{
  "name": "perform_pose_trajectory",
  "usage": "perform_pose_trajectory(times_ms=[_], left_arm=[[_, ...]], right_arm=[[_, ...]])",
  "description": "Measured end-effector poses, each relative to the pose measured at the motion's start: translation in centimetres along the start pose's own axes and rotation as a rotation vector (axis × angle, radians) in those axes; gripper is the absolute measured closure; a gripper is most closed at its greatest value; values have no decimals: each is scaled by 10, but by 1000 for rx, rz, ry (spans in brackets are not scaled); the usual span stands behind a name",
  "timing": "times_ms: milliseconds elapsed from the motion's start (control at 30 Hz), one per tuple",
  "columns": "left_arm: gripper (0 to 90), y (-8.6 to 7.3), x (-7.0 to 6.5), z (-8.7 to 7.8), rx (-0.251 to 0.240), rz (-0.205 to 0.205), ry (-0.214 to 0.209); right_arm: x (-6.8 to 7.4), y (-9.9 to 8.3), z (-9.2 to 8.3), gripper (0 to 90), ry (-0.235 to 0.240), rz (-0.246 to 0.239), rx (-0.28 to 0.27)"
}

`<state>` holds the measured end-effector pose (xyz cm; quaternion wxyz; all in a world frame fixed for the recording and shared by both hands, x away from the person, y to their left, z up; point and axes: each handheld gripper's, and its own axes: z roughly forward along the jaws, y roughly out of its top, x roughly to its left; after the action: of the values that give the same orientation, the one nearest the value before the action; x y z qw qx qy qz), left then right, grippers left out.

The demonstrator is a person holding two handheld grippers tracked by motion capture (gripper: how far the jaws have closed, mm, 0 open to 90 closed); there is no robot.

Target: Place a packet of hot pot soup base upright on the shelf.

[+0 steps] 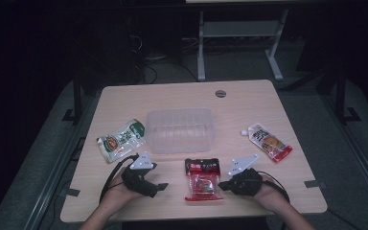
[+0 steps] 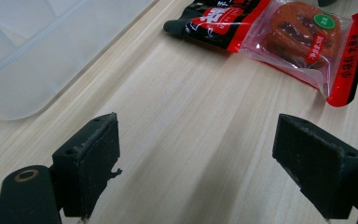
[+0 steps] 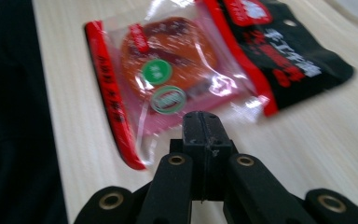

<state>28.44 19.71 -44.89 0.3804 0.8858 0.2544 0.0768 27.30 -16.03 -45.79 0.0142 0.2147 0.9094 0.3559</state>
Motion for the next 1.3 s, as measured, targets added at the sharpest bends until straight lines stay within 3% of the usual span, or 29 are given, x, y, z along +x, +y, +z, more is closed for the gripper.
perform_pose_trajectory(times_ms=[133,167,367,400,533,900,1133,1200,1267,1300], left_arm=[[144,1,0,0,6,6,-5],[144,1,0,1,4,6,-6],[144,2,0,2,7,13,-8],[144,3,-1,2,6,12,-10],[144,3,-2,2,1,11,-14],[156,4,-3,1,-3,19,-26],[234,6,-7,-1,-16,23,-43],[315,8,-9,-3,-22,31,-58],[340,9,-10,-4,-24,33,-65],[402,9,-11,-5,-32,30,-78]], right_arm=[[6,5,6,900,41,5,1],[7,6,8,900,42,-23,13],[12,12,14,900,63,-33,13],[12,14,17,900,66,-63,8],[17,20,22,900,84,-59,8],[28,40,47,900,124,-110,-1],[36,55,63,900,146,-143,-7],[38,59,67,900,150,-154,-13],[37,59,66,900,147,-156,-17],[36,58,63,900,141,-152,-24]])
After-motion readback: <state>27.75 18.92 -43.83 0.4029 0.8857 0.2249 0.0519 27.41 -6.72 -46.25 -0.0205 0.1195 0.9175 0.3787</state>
